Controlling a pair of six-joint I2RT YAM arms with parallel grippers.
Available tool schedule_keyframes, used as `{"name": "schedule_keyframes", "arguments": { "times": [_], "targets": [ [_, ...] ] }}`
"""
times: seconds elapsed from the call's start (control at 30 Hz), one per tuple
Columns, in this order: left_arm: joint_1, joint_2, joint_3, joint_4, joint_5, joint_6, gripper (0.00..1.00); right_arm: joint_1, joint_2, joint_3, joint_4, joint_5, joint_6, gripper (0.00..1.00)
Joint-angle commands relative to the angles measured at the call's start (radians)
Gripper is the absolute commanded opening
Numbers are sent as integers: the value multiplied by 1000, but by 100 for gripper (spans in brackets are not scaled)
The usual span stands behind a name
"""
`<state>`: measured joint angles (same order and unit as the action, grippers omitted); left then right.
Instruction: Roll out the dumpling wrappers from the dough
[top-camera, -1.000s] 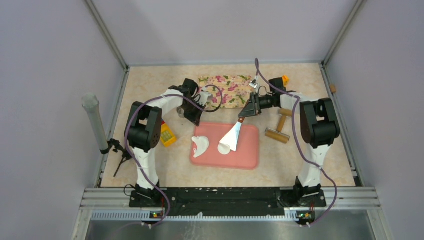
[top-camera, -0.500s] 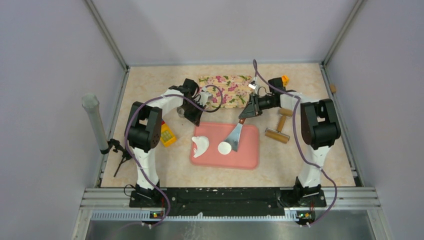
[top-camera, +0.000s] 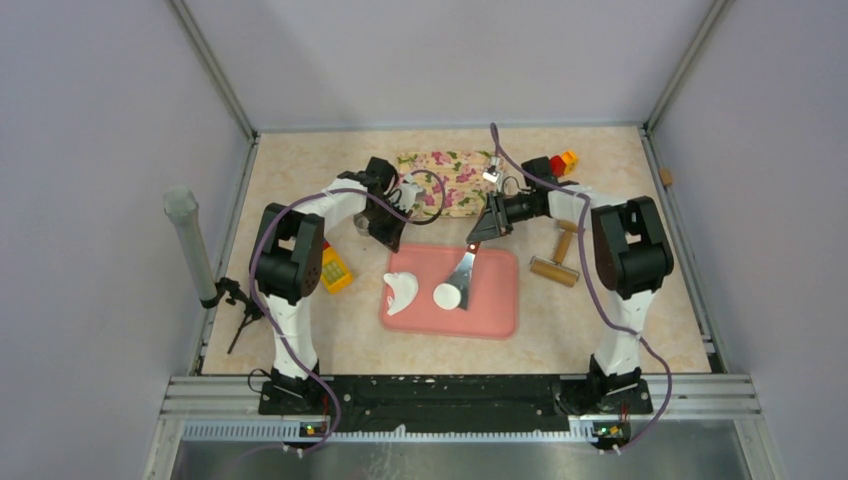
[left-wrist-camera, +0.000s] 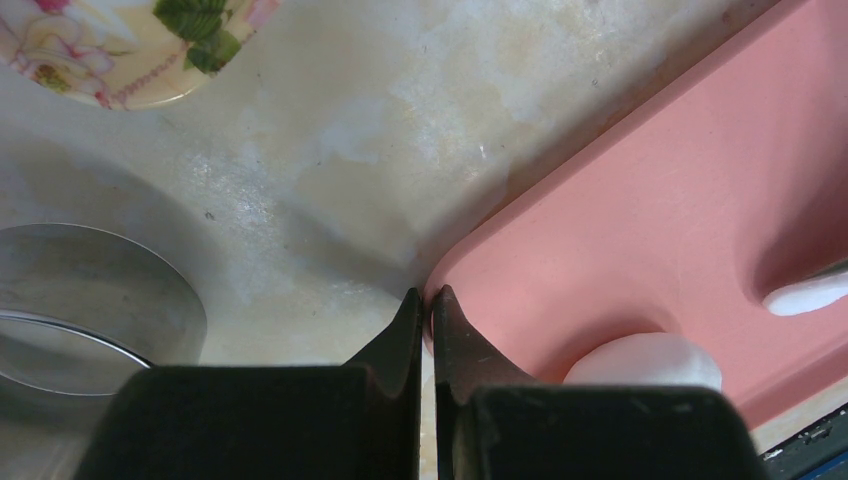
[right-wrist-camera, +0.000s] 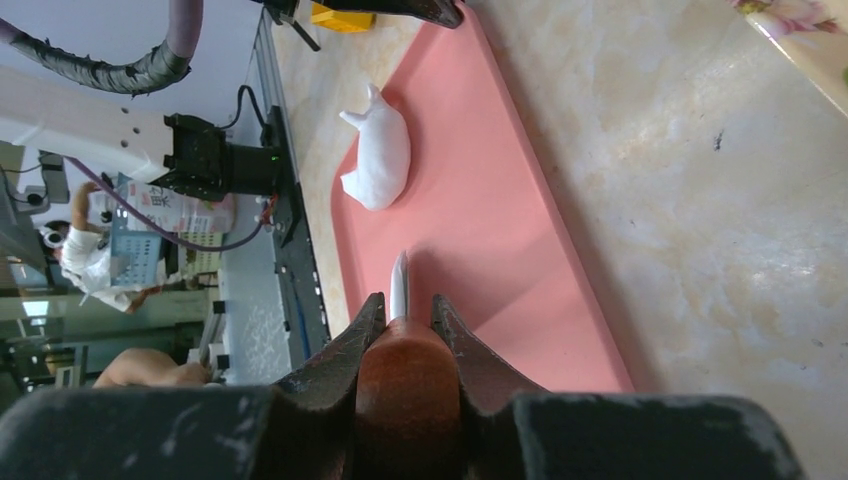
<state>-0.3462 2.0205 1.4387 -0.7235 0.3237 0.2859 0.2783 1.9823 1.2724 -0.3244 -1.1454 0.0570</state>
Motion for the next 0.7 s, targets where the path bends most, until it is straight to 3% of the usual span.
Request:
{"name": "schedule_keyframes", "arguments": {
  "times": [0.0,0.23,0.43,0.67],
  "targets": [
    [-3,81,-20,69,-88,7,0,-2,-3,44,58,-100,70,0],
    [-3,82,-19,68,-87,9,0,-27,-59,38,91,-144,111,0],
    [4,65,-34,82,-66,13,0,-73,-87,121,-38,-24,2,0],
    [24,53,-42,88,-34,13,0,-161,-59,239,29,44,120,0]
  ]
}}
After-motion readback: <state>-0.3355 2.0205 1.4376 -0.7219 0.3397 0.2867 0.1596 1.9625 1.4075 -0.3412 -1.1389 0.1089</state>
